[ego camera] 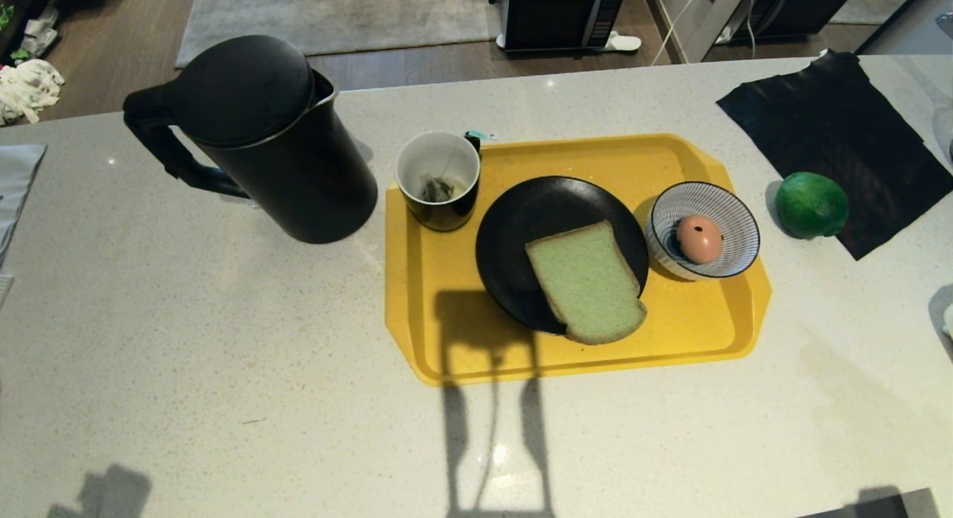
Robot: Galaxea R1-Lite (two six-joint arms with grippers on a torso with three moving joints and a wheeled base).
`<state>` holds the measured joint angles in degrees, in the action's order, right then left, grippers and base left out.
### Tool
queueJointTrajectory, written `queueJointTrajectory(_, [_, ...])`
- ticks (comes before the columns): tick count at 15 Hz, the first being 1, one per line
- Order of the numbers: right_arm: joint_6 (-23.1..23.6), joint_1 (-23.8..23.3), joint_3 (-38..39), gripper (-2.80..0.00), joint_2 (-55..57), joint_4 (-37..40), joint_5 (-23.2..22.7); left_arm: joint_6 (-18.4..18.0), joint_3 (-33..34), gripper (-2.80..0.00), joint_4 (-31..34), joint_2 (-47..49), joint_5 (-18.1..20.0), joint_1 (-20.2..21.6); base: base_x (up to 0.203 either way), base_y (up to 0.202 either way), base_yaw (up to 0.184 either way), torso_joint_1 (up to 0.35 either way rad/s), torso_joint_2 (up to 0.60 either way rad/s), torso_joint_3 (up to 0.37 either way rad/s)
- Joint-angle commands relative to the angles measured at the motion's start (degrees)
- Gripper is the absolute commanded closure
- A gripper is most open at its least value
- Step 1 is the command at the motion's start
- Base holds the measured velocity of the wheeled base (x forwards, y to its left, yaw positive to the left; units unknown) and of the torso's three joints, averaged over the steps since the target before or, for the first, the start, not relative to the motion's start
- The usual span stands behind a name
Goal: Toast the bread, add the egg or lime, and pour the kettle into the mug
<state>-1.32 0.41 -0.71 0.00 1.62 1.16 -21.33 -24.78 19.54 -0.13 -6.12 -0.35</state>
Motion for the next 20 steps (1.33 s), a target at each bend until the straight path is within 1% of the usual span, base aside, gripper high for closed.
queueJointTrajectory(1, [0.00,0.02,0.00,0.00,0.00,-0.04,-0.01,1.50,5.14,0.00,0.06,0.05,0.05,0.00,0.000,0.000,0.000,0.000,0.00,0.000])
queueJointTrajectory(2, [0.00,0.02,0.00,0.00,0.00,0.05,-0.02,2.10,7.36,0.00,-1.06,0.05,0.35,0.00,0.000,0.000,0.000,0.000,0.00,0.000])
queueJointTrajectory(3, [0.00,0.02,0.00,0.00,0.01,0.00,-0.01,2.52,10.34,0.00,-4.02,0.05,1.31,0.00,0.000,0.000,0.000,0.000,0.00,0.000])
queueJointTrajectory(4, [0.00,0.02,0.00,0.00,0.02,0.04,-0.02,2.83,13.85,0.00,-8.23,0.05,2.41,0.00,0.000,0.000,0.000,0.000,0.00,0.000])
queueJointTrajectory(6, [0.00,0.02,0.00,0.00,0.04,0.04,-0.01,2.94,21.75,0.00,-19.22,0.05,3.74,0.00,0.000,0.000,0.000,0.000,0.00,0.000])
queueJointTrajectory(7, [0.00,0.02,0.00,0.00,0.00,0.05,-0.02,2.98,24.38,0.00,-23.85,0.05,4.20,0.00,0.000,0.000,0.000,0.000,0.00,0.000])
queueJointTrajectory(8, [0.00,0.02,0.00,0.00,0.02,-0.03,-0.02,3.13,25.13,0.00,-24.89,0.05,4.77,0.00,0.000,0.000,0.000,0.000,0.00,0.000])
queueJointTrajectory(13, [0.00,0.02,0.00,0.00,0.00,0.02,-0.01,9.82,25.22,0.00,-25.41,0.05,4.87,0.00,0.000,0.000,0.000,0.000,0.00,0.000])
queueJointTrajectory(17, [0.00,0.02,0.00,0.00,0.00,0.05,0.07,12.73,25.54,0.00,-26.61,0.05,4.89,0.00,0.000,0.000,0.000,0.000,0.00,0.000])
queueJointTrajectory(18, [0.00,0.02,0.00,0.00,0.09,-0.04,-0.01,14.77,25.64,0.00,-26.09,0.05,5.12,0.00,0.000,0.000,0.000,0.000,0.00,0.000])
queueJointTrajectory(19, [0.00,0.02,0.00,0.00,0.00,0.05,-0.02,16.10,25.61,0.00,-22.22,0.05,5.81,0.00,0.000,0.000,0.000,0.000,0.00,0.000])
queueJointTrajectory(20, [0.00,0.02,0.00,0.00,0.02,0.02,0.01,16.53,25.62,0.00,-20.73,0.05,6.20,0.00,0.000,0.000,0.000,0.000,0.00,0.000])
